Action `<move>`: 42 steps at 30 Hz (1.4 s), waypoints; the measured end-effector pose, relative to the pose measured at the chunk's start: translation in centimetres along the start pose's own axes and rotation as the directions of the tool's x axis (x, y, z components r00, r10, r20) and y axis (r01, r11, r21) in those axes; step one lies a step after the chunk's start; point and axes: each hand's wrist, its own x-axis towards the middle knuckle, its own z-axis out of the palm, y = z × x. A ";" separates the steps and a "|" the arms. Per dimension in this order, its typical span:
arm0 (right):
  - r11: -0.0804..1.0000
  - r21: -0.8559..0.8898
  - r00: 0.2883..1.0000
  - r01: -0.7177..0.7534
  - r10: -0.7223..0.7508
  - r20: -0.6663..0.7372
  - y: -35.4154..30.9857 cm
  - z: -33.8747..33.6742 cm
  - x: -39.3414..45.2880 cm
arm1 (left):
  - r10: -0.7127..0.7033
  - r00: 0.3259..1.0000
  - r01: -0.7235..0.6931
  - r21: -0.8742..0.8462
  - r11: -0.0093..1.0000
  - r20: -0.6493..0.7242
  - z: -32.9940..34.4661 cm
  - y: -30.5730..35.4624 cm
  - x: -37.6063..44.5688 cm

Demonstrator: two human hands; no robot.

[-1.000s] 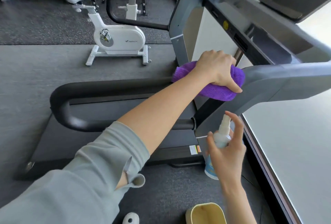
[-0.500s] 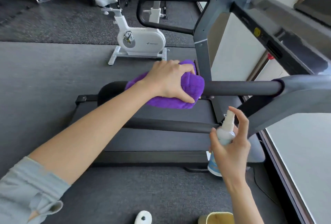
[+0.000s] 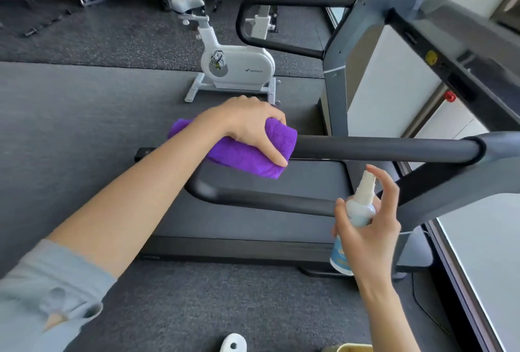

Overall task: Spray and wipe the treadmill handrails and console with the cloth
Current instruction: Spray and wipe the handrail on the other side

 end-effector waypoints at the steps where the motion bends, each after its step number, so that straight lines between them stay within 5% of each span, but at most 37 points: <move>1: 1.000 0.002 1.000 -0.007 0.007 -0.012 0.1 -0.3 0.1 | 0.002 0.995 0.005 -0.066 0.998 0.095 -0.5 0.2 0.9; 8: 0.999 -0.004 0.995 -0.035 0.035 -0.093 1.4 -2.8 0.0 | 0.187 0.942 -0.071 -0.381 0.922 0.278 0.6 5.6 7.1; 19: 0.990 -0.061 0.960 -0.126 0.107 -0.259 4.6 -9.6 -2.0 | 0.293 0.799 0.048 -0.541 0.840 0.525 1.4 20.6 15.9; 23: 0.987 -0.072 0.955 -0.146 0.121 -0.270 4.8 -11.0 -2.0 | 0.344 0.639 0.156 -0.553 0.818 0.689 1.3 21.1 16.6; 28: 0.989 -0.045 0.955 -0.140 0.123 -0.271 4.2 -10.5 -1.7 | 0.375 0.645 0.103 -0.561 0.821 0.666 1.5 20.7 15.9; 32: 0.994 -0.045 0.964 -0.101 0.087 -0.252 3.4 -9.7 -1.0 | 0.429 0.553 0.080 -0.558 0.826 0.714 1.1 18.0 14.4; 37: 0.998 -0.039 0.975 -0.048 0.039 -0.218 2.4 -7.7 0.1 | 0.322 0.616 0.250 -0.566 0.786 0.719 0.7 11.1 10.9; 42: 1.000 -0.008 0.992 -0.022 0.021 -0.123 1.0 -4.4 0.5 | 0.180 0.901 0.070 -0.541 0.838 0.394 0.3 6.0 6.4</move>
